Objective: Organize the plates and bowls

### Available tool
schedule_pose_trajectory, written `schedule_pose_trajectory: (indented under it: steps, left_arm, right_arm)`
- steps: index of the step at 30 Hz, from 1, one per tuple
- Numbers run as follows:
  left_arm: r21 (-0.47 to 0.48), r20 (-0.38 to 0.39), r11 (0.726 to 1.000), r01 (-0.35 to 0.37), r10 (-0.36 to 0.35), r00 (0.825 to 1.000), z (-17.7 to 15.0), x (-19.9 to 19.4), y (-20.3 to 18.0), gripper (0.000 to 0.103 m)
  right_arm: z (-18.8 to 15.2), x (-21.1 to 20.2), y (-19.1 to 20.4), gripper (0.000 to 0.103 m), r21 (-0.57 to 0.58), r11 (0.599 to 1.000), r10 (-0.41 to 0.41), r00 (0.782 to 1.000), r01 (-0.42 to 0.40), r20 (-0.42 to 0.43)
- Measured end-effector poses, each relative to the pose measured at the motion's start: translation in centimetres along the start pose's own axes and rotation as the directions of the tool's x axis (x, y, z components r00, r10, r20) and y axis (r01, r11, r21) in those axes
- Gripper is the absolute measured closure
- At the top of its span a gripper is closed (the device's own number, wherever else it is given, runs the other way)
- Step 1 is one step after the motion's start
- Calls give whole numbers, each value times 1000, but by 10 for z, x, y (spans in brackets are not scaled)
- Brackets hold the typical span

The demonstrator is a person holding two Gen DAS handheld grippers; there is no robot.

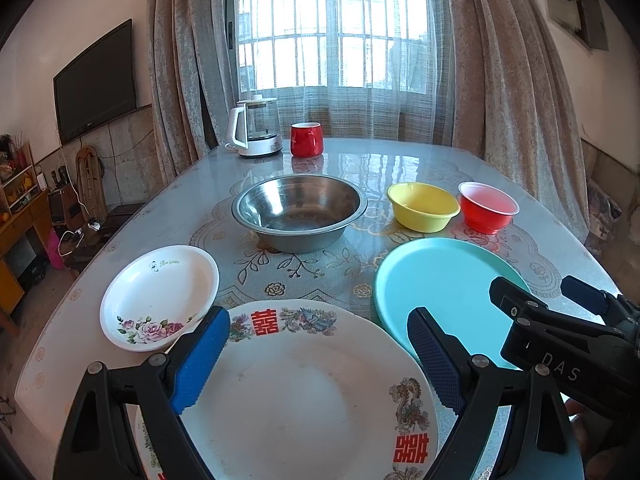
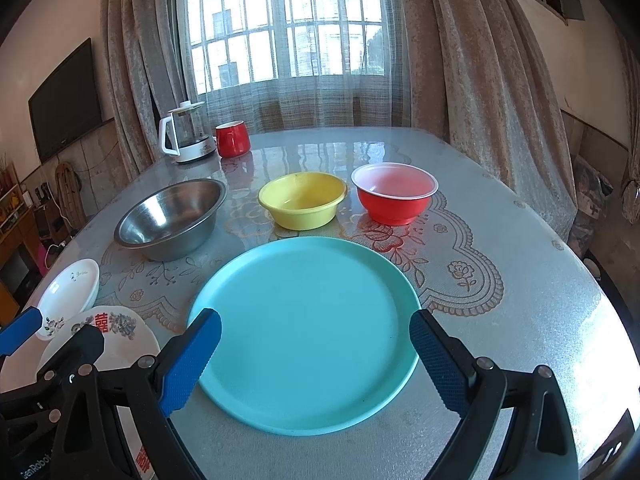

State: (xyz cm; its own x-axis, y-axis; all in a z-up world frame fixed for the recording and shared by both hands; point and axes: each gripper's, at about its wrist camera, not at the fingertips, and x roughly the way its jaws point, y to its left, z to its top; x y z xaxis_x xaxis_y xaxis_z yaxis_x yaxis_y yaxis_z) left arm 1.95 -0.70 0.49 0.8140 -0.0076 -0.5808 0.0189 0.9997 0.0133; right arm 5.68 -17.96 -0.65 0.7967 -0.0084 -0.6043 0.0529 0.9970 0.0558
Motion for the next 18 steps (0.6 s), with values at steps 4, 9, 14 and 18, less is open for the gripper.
schedule_pose_trajectory:
  steps: [4,9,14,18]
  left_arm:
    - [4,0,1000,1,-1,1000,1,0,-2,12]
    - [7,-4,1000,4,-4,1000,1,1,-5,12]
    - [11,-15,1000,14,-14,1000,2,2,-8,12]
    - [18,-35,1000,26,-25,999,7,6,-8,12]
  right_arm:
    - [0,0,-1,6,0,1000,0,1000,0,0]
    - [0,0,-2,6,2,1000,1,1000,-1,-1]
    - [-1,2,-6,6,7,1000,3,1000,-3,-7]
    - [2,3,-13,7,17,1000,15,1000,-15,-12]
